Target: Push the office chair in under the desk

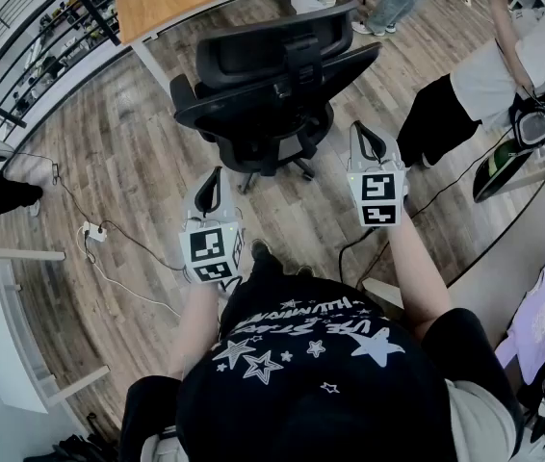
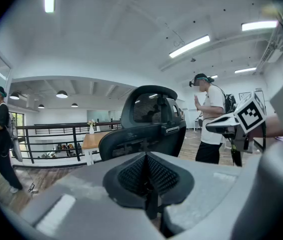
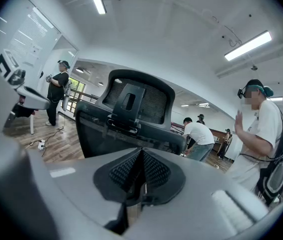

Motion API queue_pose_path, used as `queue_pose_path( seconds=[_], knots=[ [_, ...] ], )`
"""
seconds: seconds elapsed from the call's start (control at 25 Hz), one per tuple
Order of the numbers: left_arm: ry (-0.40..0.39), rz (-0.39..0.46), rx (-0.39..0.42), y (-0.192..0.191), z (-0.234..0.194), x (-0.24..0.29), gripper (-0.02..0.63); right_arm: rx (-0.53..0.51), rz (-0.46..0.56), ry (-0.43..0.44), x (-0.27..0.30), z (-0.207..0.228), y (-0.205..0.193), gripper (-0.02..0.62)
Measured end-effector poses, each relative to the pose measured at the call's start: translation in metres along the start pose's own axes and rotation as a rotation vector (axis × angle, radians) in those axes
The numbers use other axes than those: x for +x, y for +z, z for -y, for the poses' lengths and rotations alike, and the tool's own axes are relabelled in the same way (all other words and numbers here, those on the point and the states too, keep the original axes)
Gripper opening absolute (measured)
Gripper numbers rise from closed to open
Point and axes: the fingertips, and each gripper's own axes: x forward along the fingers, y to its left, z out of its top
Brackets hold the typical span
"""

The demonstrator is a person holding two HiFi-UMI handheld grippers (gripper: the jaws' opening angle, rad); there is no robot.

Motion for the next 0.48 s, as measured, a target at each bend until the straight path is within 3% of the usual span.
queue_pose_path(
  seconds=[0.48],
  knots=[
    [0.006, -0.006, 0.006, -0.002, 0.005, -0.013, 0.002, -0.001, -0.001, 0.012, -0.013, -0.004, -0.002, 0.002]
  ],
)
